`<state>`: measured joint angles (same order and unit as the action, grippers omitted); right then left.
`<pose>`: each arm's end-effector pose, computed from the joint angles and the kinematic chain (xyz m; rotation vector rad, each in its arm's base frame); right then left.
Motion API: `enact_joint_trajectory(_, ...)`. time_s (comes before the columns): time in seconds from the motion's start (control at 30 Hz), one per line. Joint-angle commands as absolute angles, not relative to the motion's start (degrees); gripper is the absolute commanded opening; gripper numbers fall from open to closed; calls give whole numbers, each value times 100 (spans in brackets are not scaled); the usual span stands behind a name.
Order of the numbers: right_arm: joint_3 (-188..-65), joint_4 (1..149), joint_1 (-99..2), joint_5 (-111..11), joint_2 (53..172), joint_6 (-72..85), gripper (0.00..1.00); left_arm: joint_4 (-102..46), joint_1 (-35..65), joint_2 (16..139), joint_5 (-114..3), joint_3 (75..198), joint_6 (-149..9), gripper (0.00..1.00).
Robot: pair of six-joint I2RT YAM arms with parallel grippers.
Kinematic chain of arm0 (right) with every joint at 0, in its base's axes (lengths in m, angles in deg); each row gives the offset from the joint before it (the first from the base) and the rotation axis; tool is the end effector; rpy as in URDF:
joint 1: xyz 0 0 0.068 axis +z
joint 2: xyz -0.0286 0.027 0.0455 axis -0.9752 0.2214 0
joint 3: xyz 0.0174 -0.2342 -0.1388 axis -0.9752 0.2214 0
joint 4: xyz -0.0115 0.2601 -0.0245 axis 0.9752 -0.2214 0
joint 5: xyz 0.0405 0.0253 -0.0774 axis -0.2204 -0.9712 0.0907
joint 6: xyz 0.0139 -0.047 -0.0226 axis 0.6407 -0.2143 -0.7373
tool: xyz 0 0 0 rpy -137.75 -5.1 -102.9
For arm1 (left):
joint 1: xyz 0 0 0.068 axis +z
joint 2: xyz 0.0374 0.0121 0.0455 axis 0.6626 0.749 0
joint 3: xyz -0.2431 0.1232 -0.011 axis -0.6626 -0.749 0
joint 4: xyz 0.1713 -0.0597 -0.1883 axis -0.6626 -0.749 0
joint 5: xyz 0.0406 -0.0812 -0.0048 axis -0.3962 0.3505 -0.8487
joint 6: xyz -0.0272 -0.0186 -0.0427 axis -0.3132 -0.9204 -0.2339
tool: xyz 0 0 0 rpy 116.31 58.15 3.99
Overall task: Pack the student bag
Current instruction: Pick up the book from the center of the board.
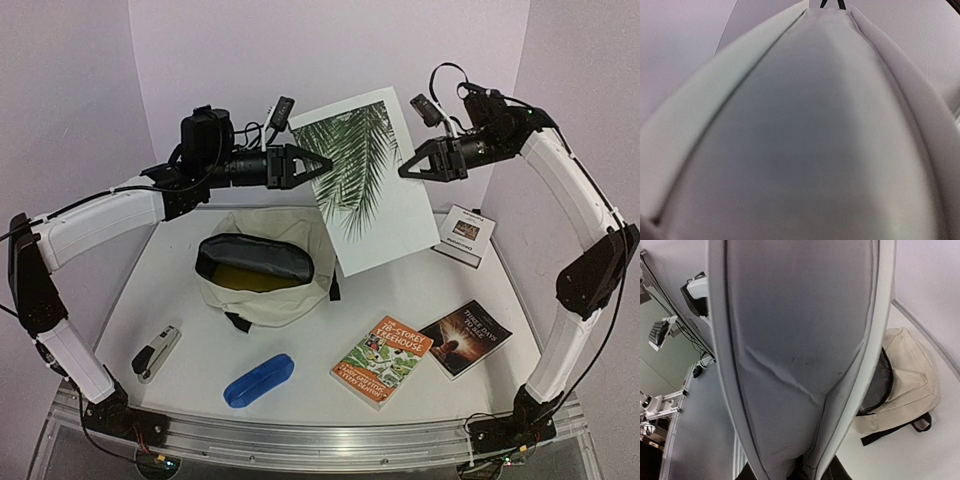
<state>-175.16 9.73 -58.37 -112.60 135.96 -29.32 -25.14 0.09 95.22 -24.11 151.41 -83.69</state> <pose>0.3246 0.1462 0.4469 -1.3063 1.5679 1.3077 0.2732 -0.2713 0.4102 0.8256 1.5819 -1.4173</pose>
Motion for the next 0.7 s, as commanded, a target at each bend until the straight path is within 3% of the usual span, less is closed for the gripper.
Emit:
enact_joint_trajectory(0.0,-17490,2174,-5786,-12122,13647,-1419,20,-1677,-19,9285,-2527,14739,-9059,63)
enact_joint_trajectory(0.07,-17417,2520,-5781,-12186,13662,-1019,19,-1402,-25,9268,-2532,14555,-9279,64)
enact_joint_trajectory(0.13,-17444,2728,-5754,-12173,13706,-835,19,-1209,-25,9248,-2566,14410,-9388,59)
enact_joint_trajectory(0.27,-17457,3044,-5652,-11908,13796,-571,20,-975,-27,9223,-2609,14297,-9574,37)
enact_joint_trajectory(0.37,-17454,3455,-5558,-11391,13891,-372,38,-795,-32,9061,-2855,14071,-9746,20)
enact_joint_trajectory(0.43,-17540,3706,-5559,-10697,14126,-222,65,-819,-3,8838,-3403,13829,-9837,9)
enact_joint_trajectory(0.5,-17881,3750,-5575,-10051,14534,-135,80,-827,52,8482,-4026,13448,-9941,1)
enact_joint_trajectory(0.57,-18321,3790,-5590,-9350,14984,176,85,-885,88,8056,-4631,13052,-9972,0)
enact_joint_trajectory(0.67,-18900,3909,-5619,-8614,15801,611,85,-1256,117,7445,-5496,12628,-10000,0)
